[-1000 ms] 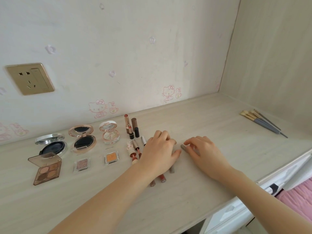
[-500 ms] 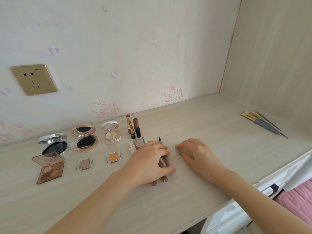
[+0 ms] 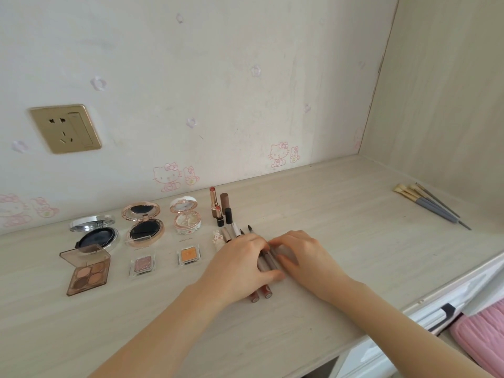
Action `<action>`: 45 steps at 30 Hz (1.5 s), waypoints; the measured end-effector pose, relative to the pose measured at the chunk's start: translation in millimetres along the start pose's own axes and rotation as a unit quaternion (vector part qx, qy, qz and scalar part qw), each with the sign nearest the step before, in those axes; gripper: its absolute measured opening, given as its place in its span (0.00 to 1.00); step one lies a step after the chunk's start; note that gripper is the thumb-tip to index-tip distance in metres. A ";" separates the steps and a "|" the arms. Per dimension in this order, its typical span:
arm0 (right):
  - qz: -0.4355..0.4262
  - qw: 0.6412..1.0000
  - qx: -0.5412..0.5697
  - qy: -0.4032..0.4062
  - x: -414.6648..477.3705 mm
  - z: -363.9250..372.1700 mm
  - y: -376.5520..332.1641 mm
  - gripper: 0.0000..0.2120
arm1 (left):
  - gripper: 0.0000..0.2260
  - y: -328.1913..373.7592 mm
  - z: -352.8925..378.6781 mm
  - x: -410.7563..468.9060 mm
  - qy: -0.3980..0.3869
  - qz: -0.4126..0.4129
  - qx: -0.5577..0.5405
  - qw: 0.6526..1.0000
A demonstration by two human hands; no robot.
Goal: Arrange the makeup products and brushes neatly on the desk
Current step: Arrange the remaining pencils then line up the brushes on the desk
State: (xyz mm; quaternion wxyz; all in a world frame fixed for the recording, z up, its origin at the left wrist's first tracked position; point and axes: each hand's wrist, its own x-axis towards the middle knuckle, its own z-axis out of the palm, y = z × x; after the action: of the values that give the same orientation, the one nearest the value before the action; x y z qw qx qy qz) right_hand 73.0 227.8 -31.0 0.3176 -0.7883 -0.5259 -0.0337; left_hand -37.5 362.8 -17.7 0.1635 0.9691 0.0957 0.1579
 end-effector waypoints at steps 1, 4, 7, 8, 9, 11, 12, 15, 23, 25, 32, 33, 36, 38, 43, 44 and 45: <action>-0.001 1.000 -0.003 0.000 -0.3 -0.2 0.7 0.12 | 0.23 -0.1 -0.3 -0.1 -0.001 0.001 -0.003 1.000; 0.003 1.000 -0.011 0.001 -2.7 -3.4 4.0 0.13 | 0.23 -0.5 -1.2 -0.8 -0.002 0.004 -0.011 1.000; 0.010 1.000 -0.014 0.009 -5.9 -10.4 9.8 0.14 | 0.22 1.8 -2.3 1.8 0.008 0.007 -0.004 1.000; 0.013 1.000 -0.016 0.011 -7.2 -13.7 12.3 0.14 | 0.22 3.5 -2.2 3.6 0.011 0.008 0.000 1.000; 0.016 1.000 -0.020 0.011 -8.9 -17.4 15.3 0.14 | 0.22 5.7 -1.9 6.3 0.014 0.010 0.003 1.000; 0.027 0.999 -0.031 0.012 -12.9 -26.1 23.2 0.13 | 0.19 11.0 -0.2 13.2 0.021 0.015 0.004 1.000; 0.034 0.999 -0.036 0.015 -15.0 -31.4 27.8 0.13 | 0.17 14.1 1.0 17.5 0.022 0.017 0.001 1.000; 0.059 0.996 -0.059 0.022 -23.5 -50.0 44.7 0.13 | 0.14 26.1 6.5 33.1 0.008 0.028 -0.009 1.000; 0.128 0.983 -0.120 0.044 -50.5 -97.7 99.9 0.13 | 0.13 70.2 39.6 87.8 -0.039 0.053 -0.043 0.997; 0.145 0.979 -0.135 0.050 -55.8 -107.3 116.8 0.13 | 0.13 81.7 50.5 102.3 -0.043 0.062 -0.054 0.996; 0.203 0.959 -0.183 0.079 -67.6 -143.7 174.7 0.12 | 0.14 125.3 95.0 152.7 -0.058 0.110 -0.050 0.991; 0.210 0.956 -0.190 0.082 -68.5 -148.5 181.0 0.12 | 0.14 131.3 100.7 159.7 -0.062 0.117 -0.047 0.990; 0.229 0.948 -0.200 0.094 -69.2 -161.4 196.9 0.12 | 0.13 147.8 116.1 179.6 -0.070 0.142 -0.035 0.987; 0.241 0.943 -0.207 0.101 -68.3 -169.5 205.2 0.12 | 0.13 157.5 124.7 192.1 -0.069 0.158 -0.027 0.985; 0.265 0.935 -0.218 0.095 -61.2 -187.8 231.3 0.12 | 0.13 181.2 142.8 220.5 -0.070 0.176 -0.018 0.982; 0.272 0.933 -0.218 0.094 -58.8 -190.9 238.0 0.12 | 0.14 185.8 146.1 225.7 -0.072 0.176 -0.016 0.982; 0.281 0.930 -0.217 0.095 -56.0 -194.0 244.9 0.12 | 0.15 190.3 149.3 230.8 -0.075 0.178 -0.015 0.981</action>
State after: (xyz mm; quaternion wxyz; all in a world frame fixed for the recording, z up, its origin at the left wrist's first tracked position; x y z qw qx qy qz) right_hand 310.9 18.5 -12.2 0.1837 -0.9466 -0.2306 -0.1308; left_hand 253.4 198.1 -22.1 0.1536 0.9772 -0.0934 0.1131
